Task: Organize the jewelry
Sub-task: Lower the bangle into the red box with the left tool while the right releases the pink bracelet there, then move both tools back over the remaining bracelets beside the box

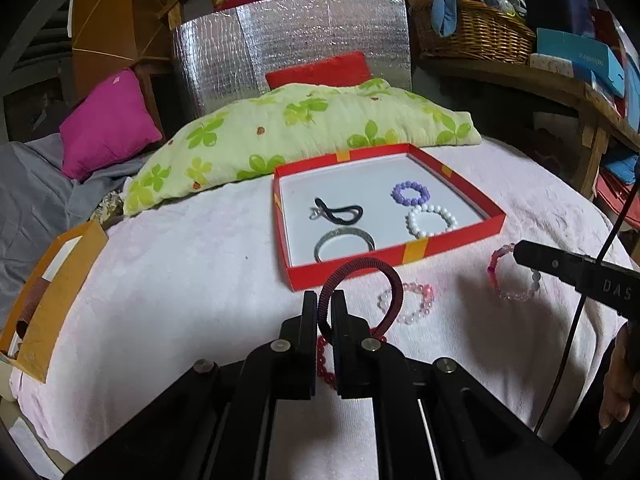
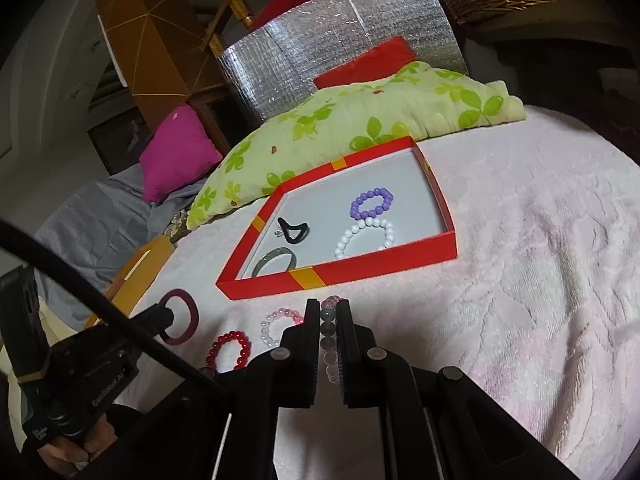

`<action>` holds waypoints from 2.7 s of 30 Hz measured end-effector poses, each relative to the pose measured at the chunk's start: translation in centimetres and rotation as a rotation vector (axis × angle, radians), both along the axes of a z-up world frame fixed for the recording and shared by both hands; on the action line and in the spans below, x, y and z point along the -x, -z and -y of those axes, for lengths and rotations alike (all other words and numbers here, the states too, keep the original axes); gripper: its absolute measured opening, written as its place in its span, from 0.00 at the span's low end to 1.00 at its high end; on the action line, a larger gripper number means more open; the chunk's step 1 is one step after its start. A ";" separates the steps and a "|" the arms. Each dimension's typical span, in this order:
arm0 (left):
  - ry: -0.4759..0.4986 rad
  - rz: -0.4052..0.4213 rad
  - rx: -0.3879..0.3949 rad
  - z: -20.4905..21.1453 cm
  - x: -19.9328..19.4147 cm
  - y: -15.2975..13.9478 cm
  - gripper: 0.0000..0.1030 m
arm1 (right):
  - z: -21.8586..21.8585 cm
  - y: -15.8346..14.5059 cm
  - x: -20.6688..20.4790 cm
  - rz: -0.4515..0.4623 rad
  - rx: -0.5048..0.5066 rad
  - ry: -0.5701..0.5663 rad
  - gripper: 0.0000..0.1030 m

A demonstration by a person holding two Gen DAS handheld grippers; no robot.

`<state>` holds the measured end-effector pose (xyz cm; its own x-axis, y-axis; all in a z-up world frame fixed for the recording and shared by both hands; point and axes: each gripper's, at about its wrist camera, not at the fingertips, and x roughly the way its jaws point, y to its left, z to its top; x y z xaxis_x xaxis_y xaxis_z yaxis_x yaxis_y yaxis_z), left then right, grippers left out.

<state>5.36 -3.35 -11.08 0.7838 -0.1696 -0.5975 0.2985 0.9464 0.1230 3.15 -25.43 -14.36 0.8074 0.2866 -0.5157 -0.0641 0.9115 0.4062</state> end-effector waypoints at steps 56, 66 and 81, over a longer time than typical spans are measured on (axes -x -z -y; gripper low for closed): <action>-0.002 -0.262 -0.128 4.0 -21.0 -0.3 0.55 | 3.1 -0.9 -26.4 -0.280 -0.187 0.064 0.29; -0.066 -0.150 -0.158 0.1 -10.6 -1.5 0.64 | 2.1 -3.4 -19.1 -0.218 -0.115 0.010 0.29; -0.168 -0.095 -0.056 -3.6 -2.5 -4.2 0.64 | -0.6 -0.8 -6.7 -0.306 -0.131 -0.083 0.53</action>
<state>7.83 0.29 -6.93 0.7379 -0.0053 -0.6749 0.1497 0.9763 0.1560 9.83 -24.79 -13.60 0.5921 0.4242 -0.6852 0.0075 0.8473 0.5311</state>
